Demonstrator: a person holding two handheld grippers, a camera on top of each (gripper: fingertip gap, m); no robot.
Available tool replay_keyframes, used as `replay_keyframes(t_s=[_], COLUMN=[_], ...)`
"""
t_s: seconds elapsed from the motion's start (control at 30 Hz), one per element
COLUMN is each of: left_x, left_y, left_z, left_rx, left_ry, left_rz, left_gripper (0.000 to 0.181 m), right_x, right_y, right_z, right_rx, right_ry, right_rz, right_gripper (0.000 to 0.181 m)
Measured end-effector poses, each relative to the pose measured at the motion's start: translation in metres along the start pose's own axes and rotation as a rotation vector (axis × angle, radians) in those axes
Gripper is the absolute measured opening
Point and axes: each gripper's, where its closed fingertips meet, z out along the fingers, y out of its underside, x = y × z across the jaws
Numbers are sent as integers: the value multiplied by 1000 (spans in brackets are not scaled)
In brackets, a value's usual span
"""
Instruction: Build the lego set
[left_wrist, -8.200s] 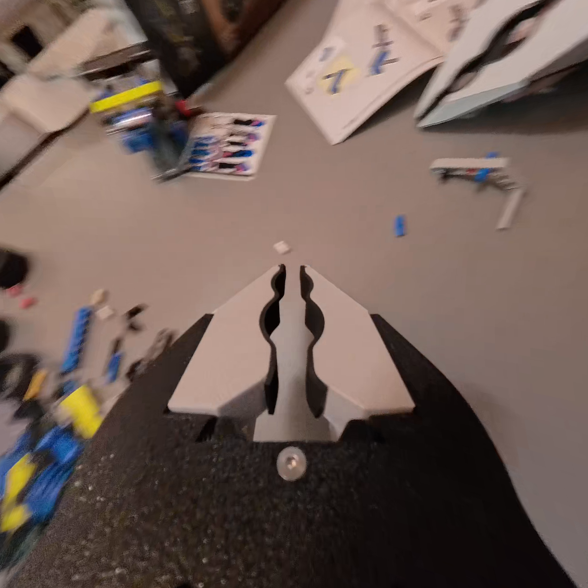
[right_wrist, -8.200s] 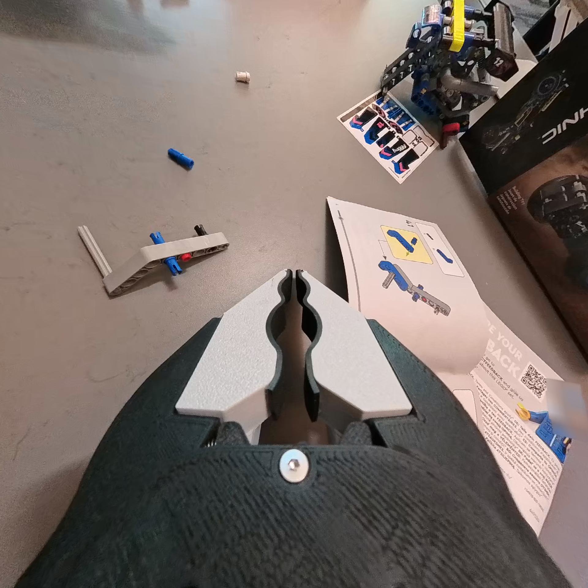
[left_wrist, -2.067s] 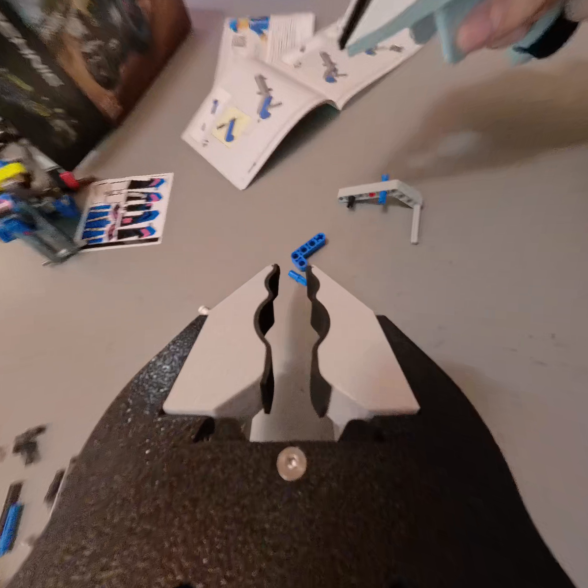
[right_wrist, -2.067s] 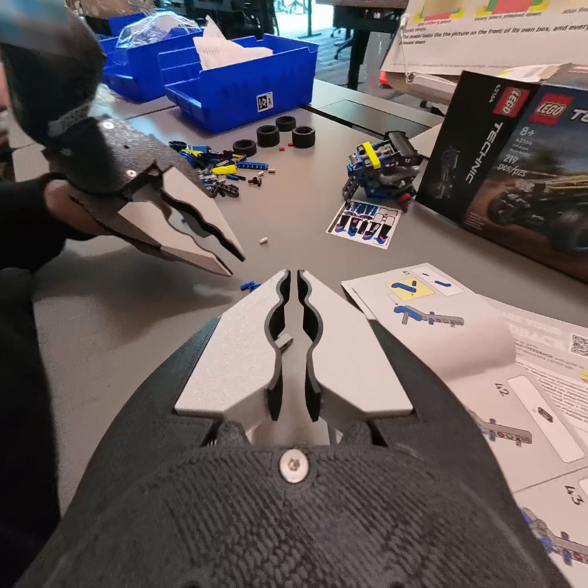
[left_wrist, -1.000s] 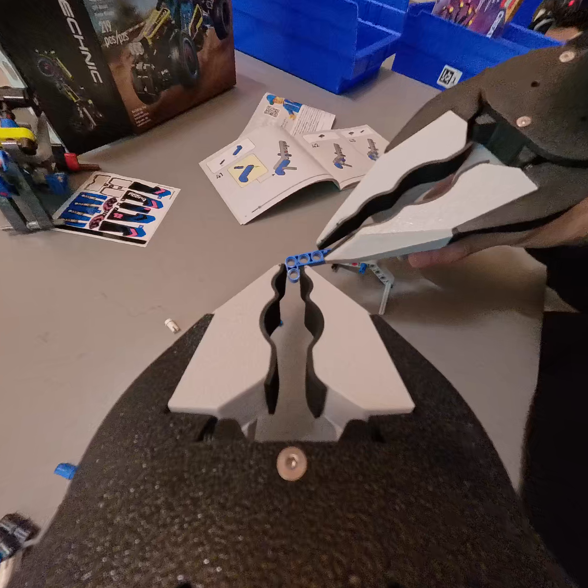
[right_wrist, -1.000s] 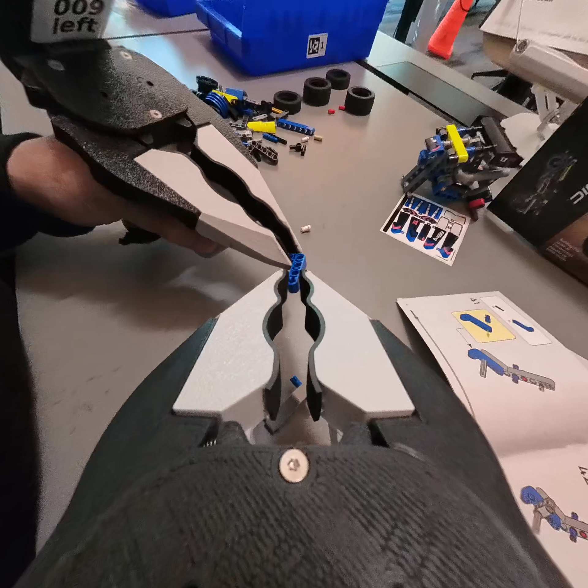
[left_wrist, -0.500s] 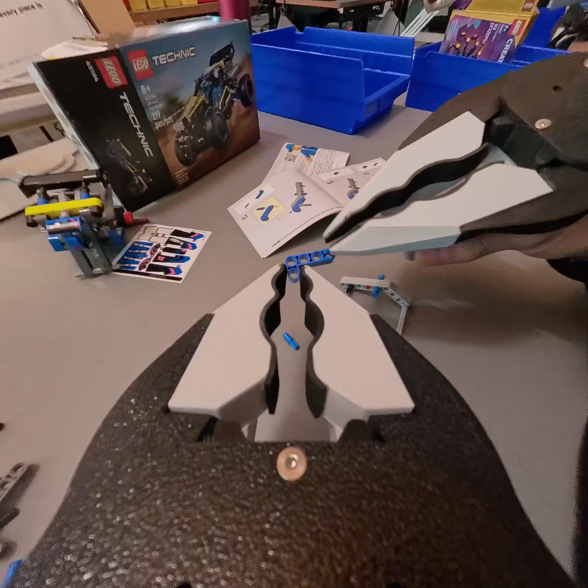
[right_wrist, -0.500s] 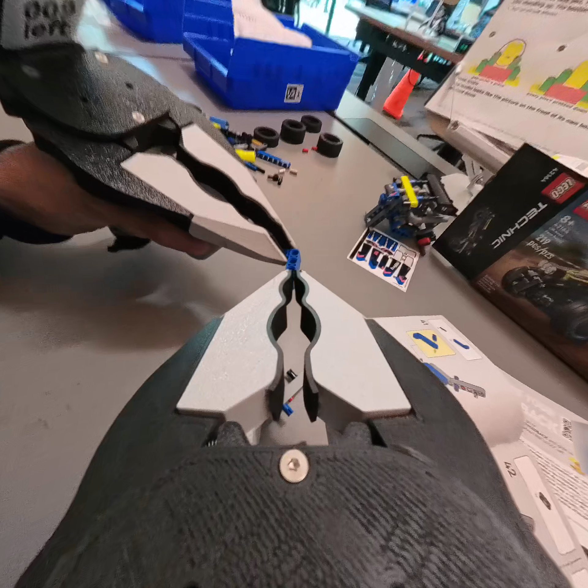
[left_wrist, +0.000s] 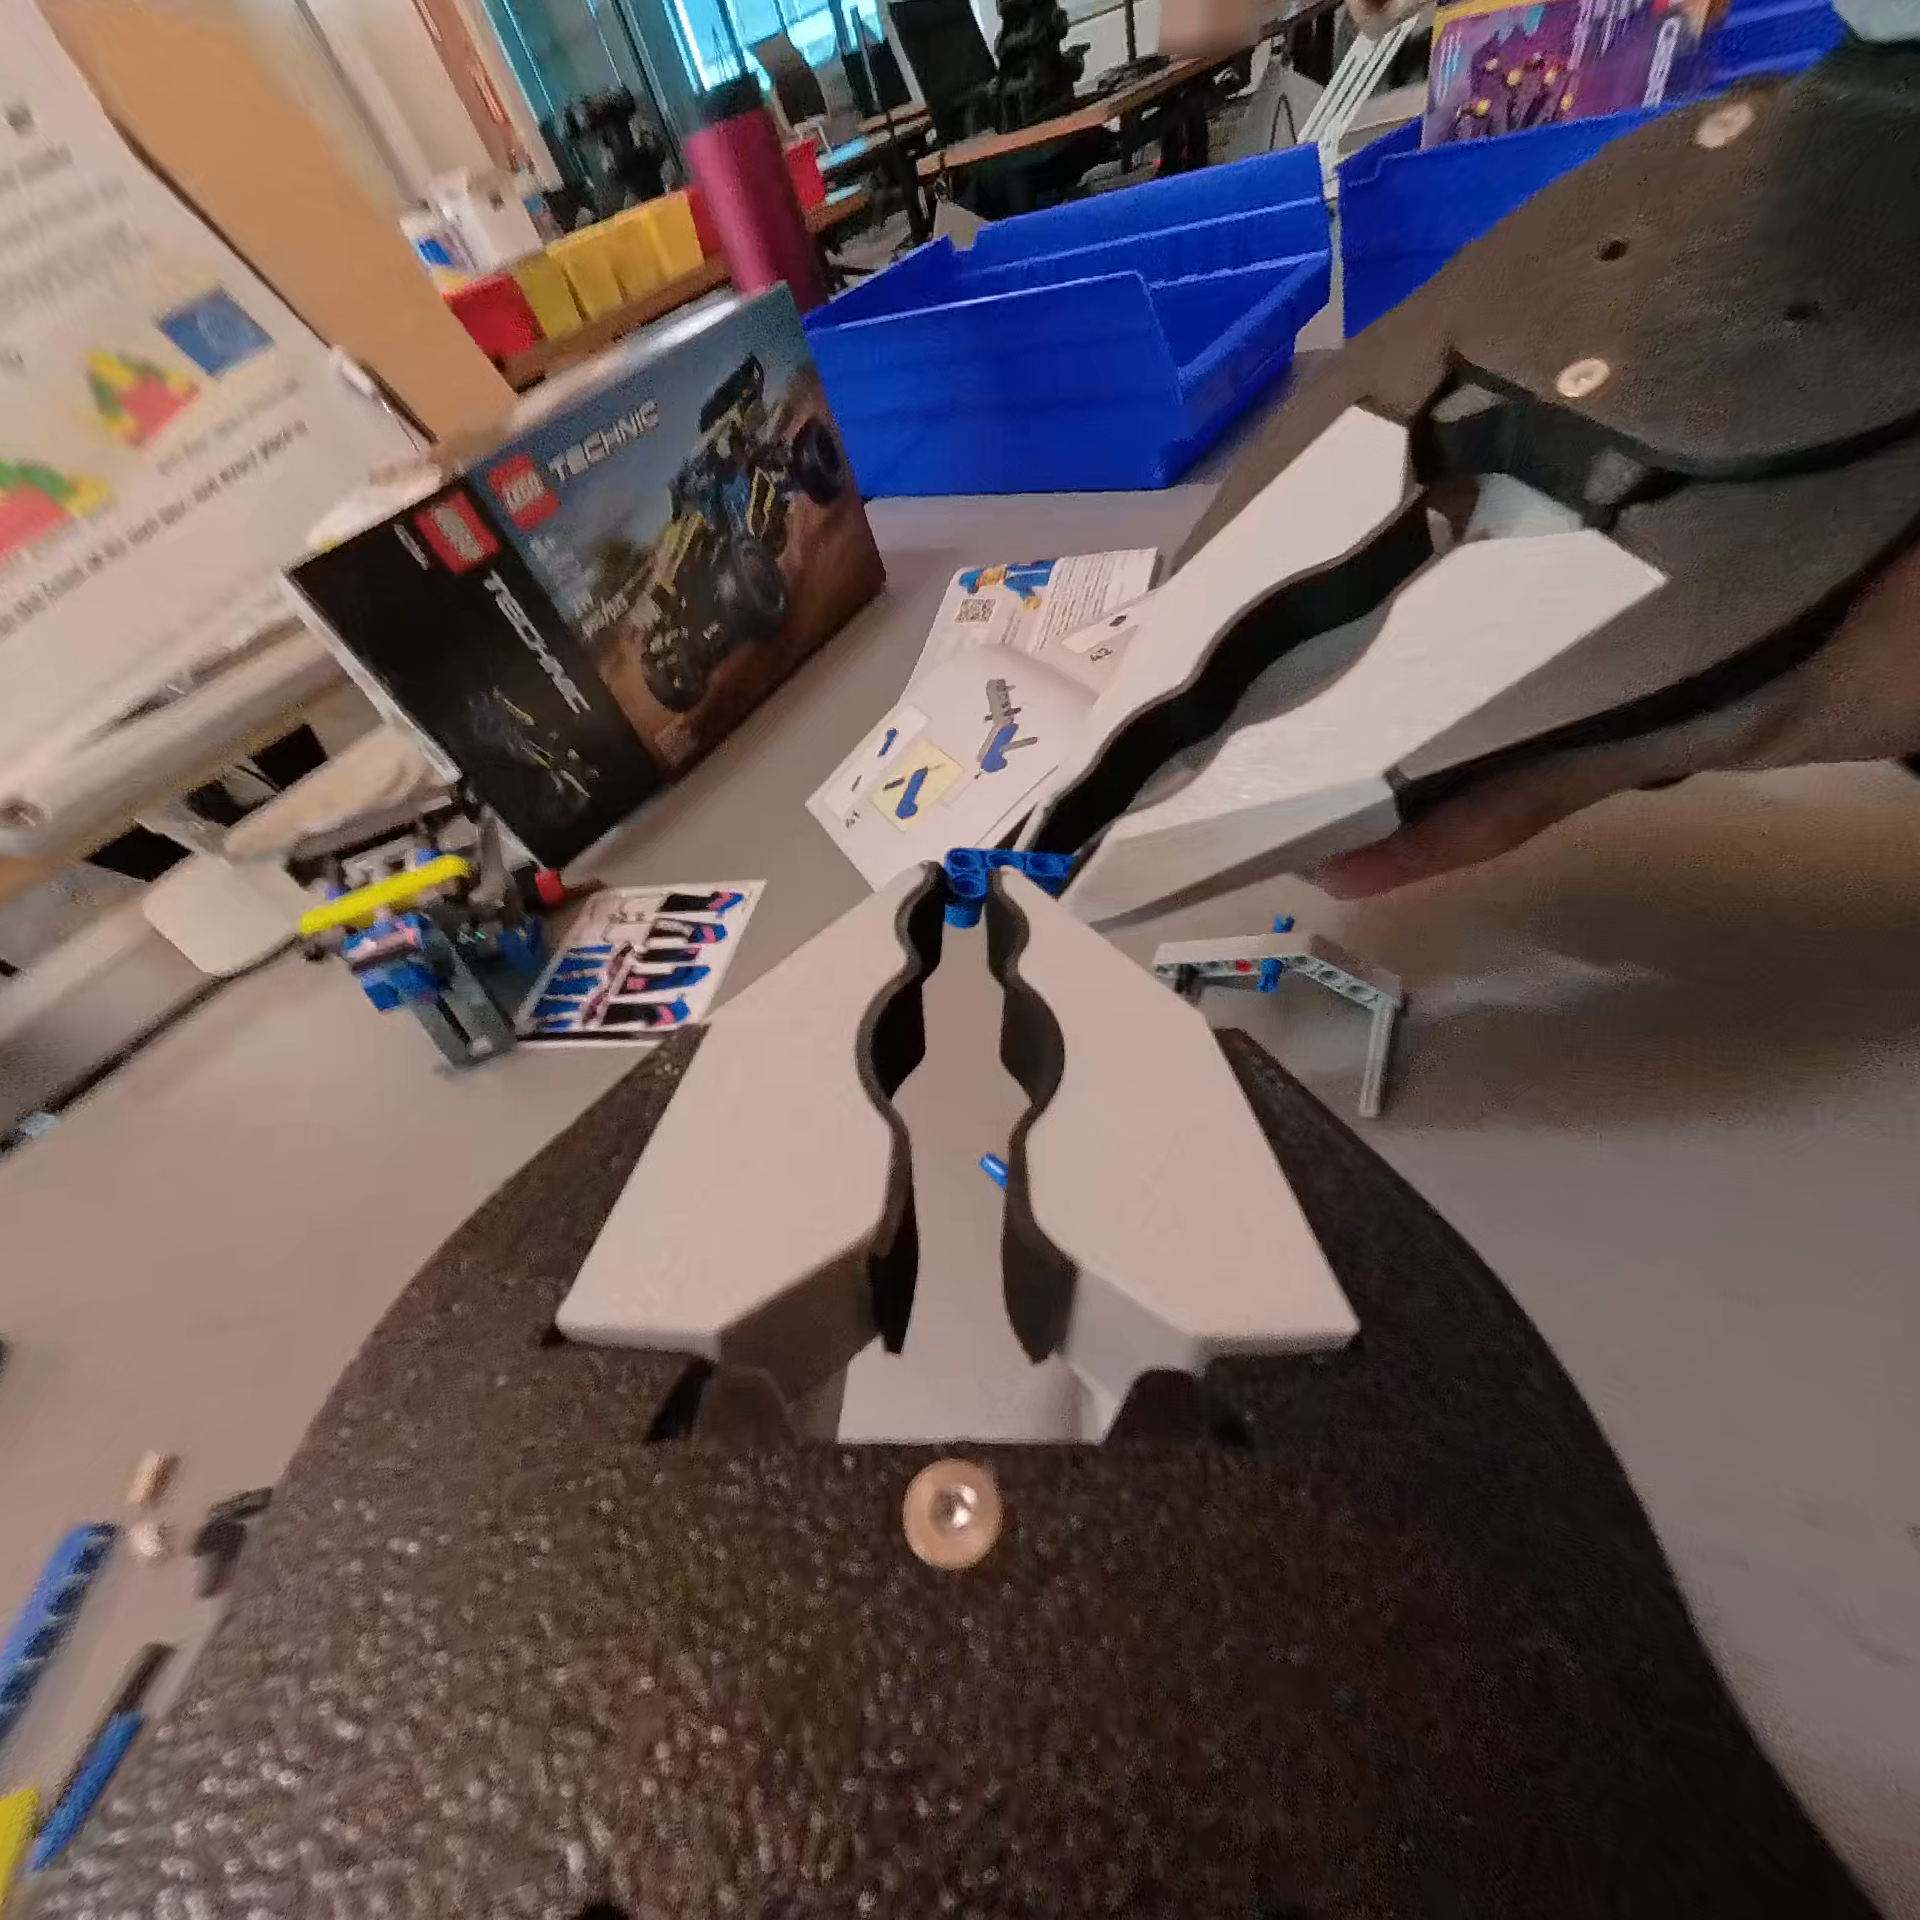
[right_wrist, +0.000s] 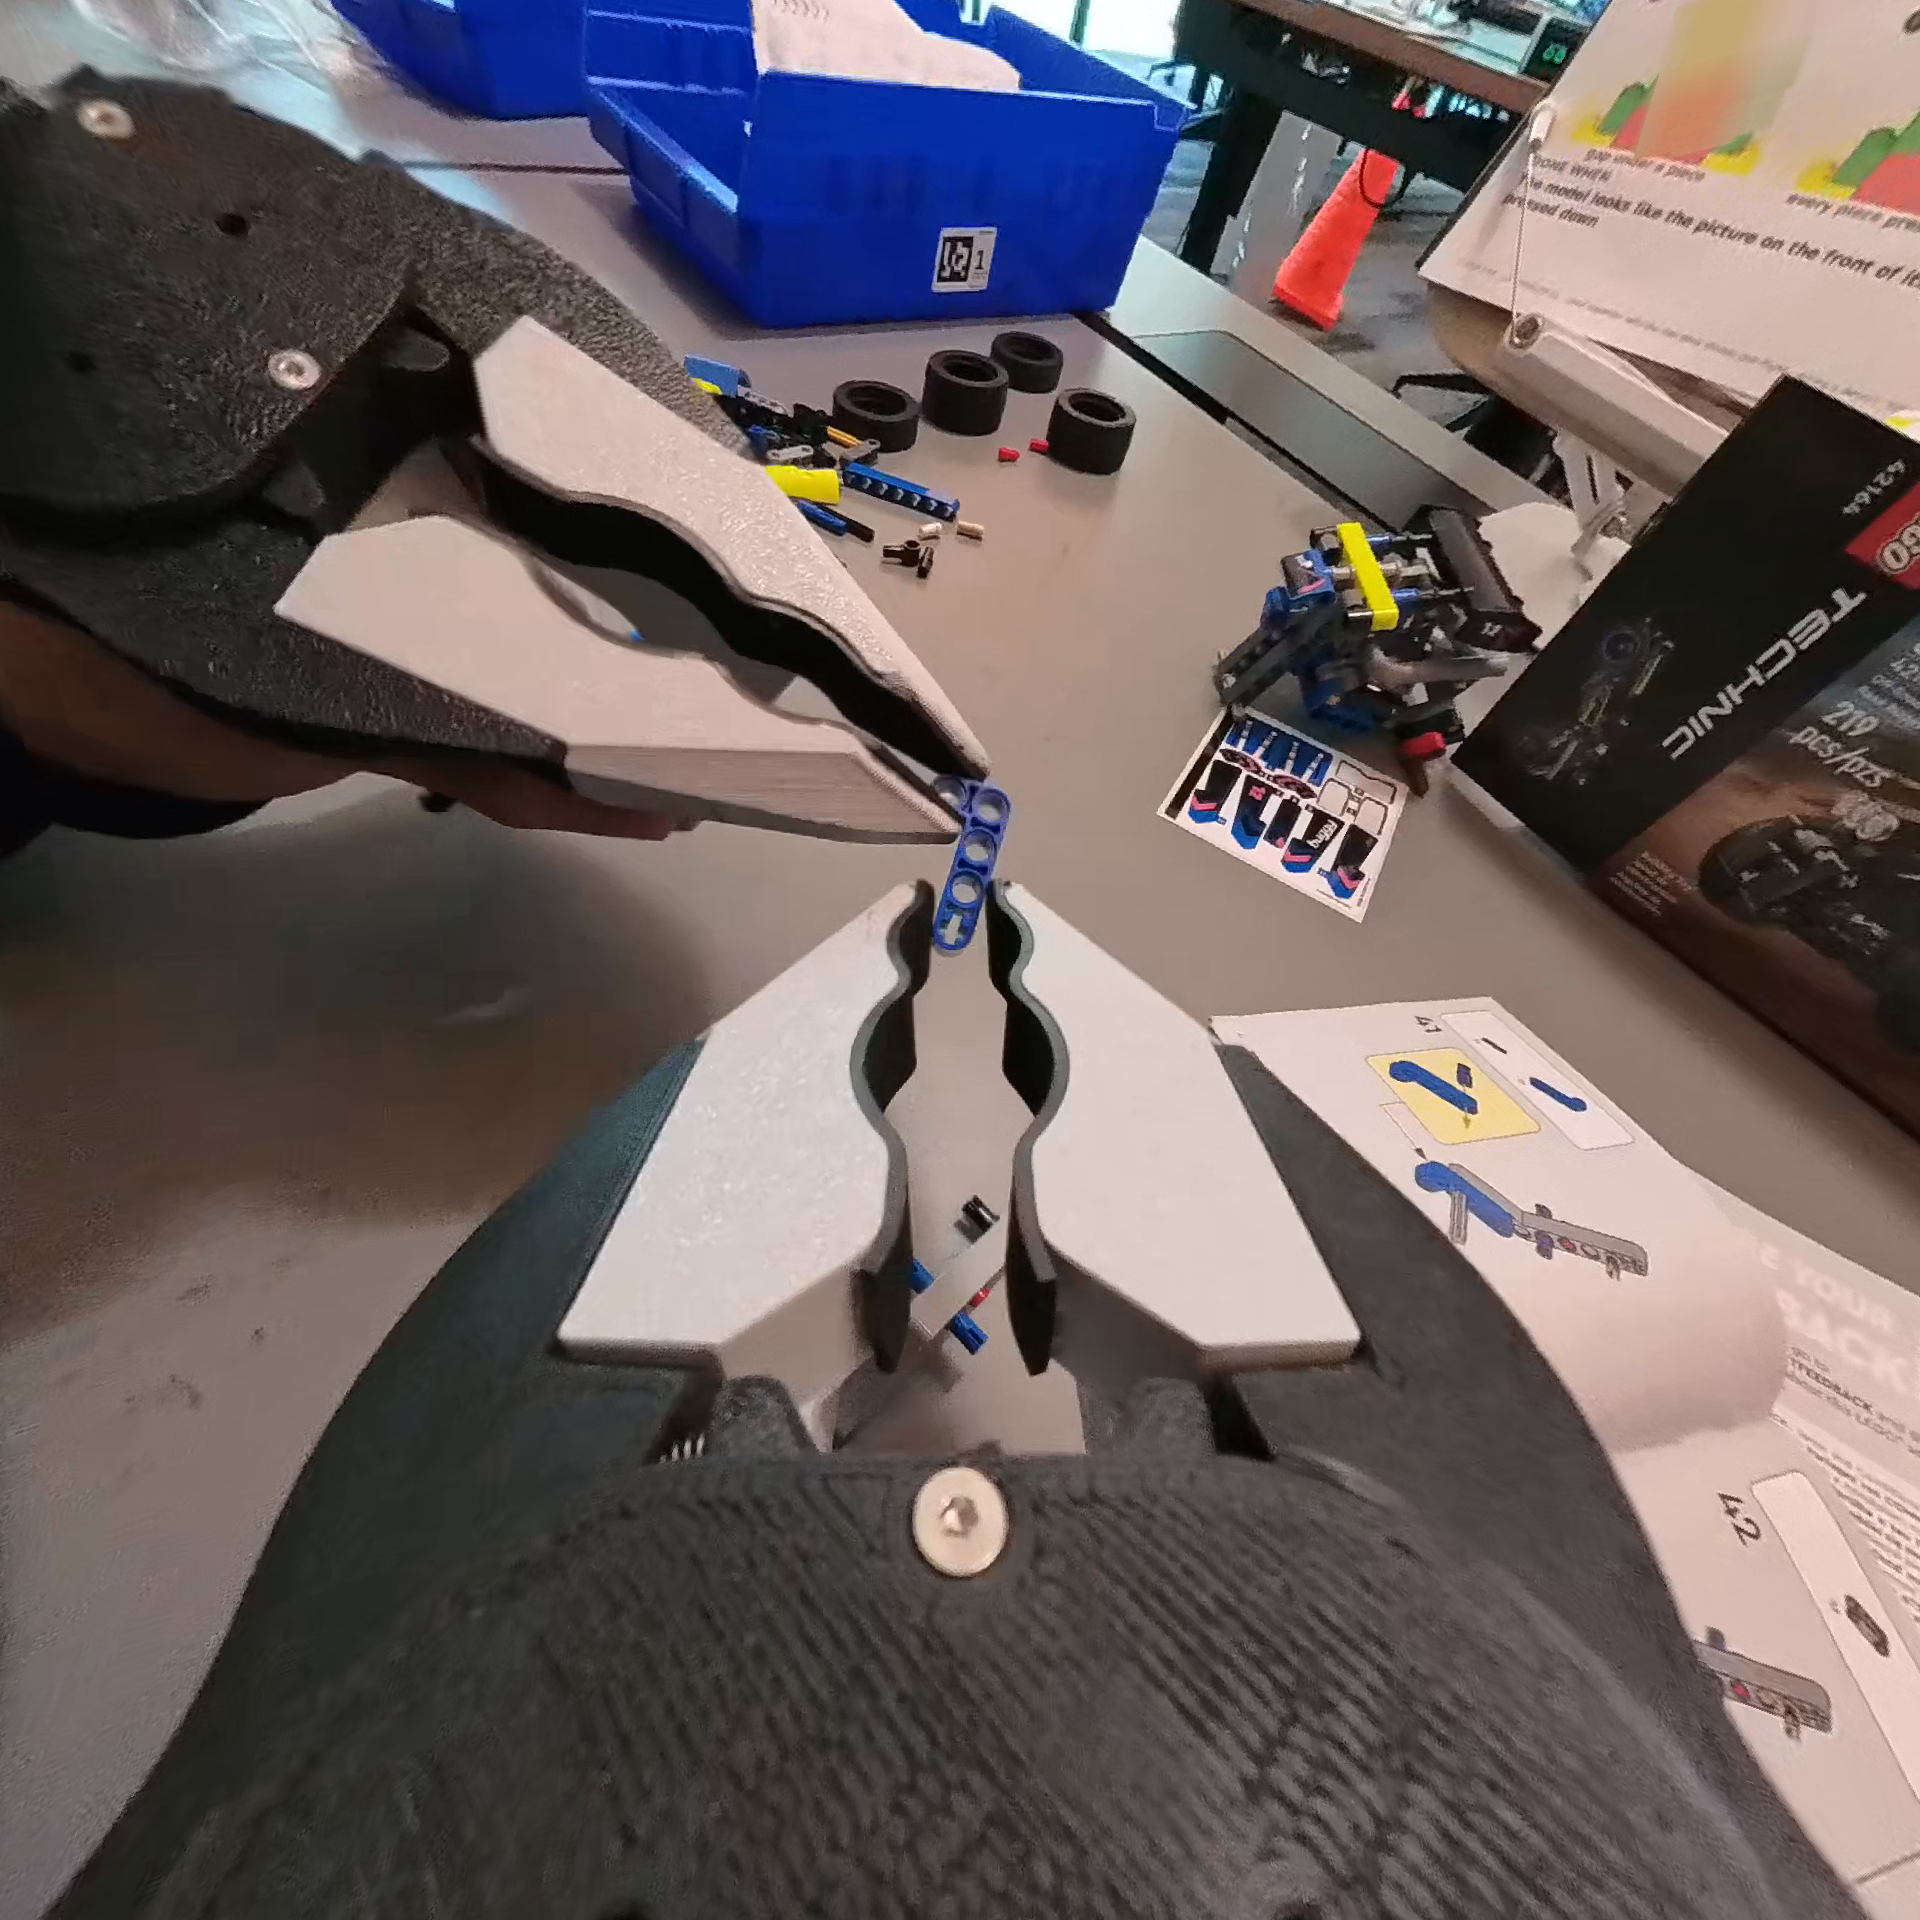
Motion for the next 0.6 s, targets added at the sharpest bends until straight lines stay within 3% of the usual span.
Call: replay_keyframes(t_s=[0.13, 0.27, 0.37, 0.47, 0.6], left_x=[4, 6, 13, 24, 22], left_y=[-12, -39, -44, -42, -35], left_z=[-5, -19, -25, -27, -23], left_rx=[62, 214, 167, 89, 53], left_ry=[35, 330, 578, 658, 571], left_rz=[31, -428, -675, -689, -613], left_gripper=[6, 16, 29, 27, 6], right_x=[7, 7, 6, 0, 0], right_y=[-7, -33, -40, -41, -37], right_z=[-4, -22, -29, -28, -24], right_rx=[67, 318, 382, 367, 304], right_ry=[41, 64, 93, 117, 133], right_rz=[-75, -189, -284, -401, -460], right_gripper=[6, 6, 6, 6, 6])
